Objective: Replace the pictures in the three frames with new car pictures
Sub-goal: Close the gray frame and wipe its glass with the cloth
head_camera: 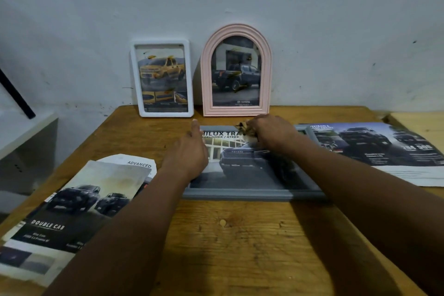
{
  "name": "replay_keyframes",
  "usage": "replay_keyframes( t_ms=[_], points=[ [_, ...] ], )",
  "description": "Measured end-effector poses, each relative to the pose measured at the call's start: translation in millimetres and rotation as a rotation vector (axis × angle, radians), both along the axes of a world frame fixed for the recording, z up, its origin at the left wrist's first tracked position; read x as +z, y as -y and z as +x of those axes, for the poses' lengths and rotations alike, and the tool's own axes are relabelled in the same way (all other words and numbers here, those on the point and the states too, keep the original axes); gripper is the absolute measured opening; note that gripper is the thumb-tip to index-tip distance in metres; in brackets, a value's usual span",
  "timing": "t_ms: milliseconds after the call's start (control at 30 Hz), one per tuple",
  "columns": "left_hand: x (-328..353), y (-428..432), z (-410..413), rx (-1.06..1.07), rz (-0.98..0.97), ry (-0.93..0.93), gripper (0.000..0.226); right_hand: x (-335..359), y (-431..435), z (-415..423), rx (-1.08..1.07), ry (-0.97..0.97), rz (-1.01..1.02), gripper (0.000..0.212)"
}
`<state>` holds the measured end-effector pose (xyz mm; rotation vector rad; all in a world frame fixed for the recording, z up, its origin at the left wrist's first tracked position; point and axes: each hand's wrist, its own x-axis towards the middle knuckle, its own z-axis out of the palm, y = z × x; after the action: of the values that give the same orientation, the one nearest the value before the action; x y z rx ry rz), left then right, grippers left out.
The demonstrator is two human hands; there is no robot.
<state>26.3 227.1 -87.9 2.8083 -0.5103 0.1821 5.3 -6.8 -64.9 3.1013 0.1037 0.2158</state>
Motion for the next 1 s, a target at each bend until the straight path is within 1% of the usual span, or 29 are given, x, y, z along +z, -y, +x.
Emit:
replay_keyframes(
  t_ms=[167,300,400,500,567,700,833,933,1000],
  points=[
    [-2.8,1.3,3.5,0.011,0.014,-0.022,0.063,1.9,66.6,-42.3,-0.205,-0.011,-0.013,0.043],
    [-7.9,0.0,9.2,0.027,-0.020,-0.042,0.059,0.4,77.0,-52.2,-0.245,0.028,0.039,0.048],
    [-11.3,-1.6,13.0,0.015,-0.046,-0.027,0.056,-0.2,77.9,-50.5,-0.296,0.062,0.148,0.042],
    [-12.0,-2.0,14.8,-0.005,-0.035,-0.014,0.056,9.8,92.4,-62.6,-0.363,0.142,0.342,0.021],
    [-10.4,-0.5,13.8,-0.015,-0.019,-0.007,0.056,20.7,104.2,-81.5,-0.381,0.170,0.426,0.022],
    [-4.5,-0.6,12.5,-0.045,-0.013,-0.060,0.057,45.8,116.6,-130.2,-0.350,0.079,0.432,0.026],
    [6.2,3.0,2.3,-0.089,-0.048,-0.140,0.065,58.1,107.6,-172.3,-0.331,0.026,0.432,0.024],
    [9.1,2.1,-7.0,-0.134,-0.062,-0.156,0.070,59.8,94.0,-197.8,-0.292,-0.042,0.347,0.024],
    [10.1,-2.3,-11.1,-0.126,-0.081,-0.172,0.074,60.5,83.5,-212.7,-0.234,-0.162,0.285,0.024]
  ],
)
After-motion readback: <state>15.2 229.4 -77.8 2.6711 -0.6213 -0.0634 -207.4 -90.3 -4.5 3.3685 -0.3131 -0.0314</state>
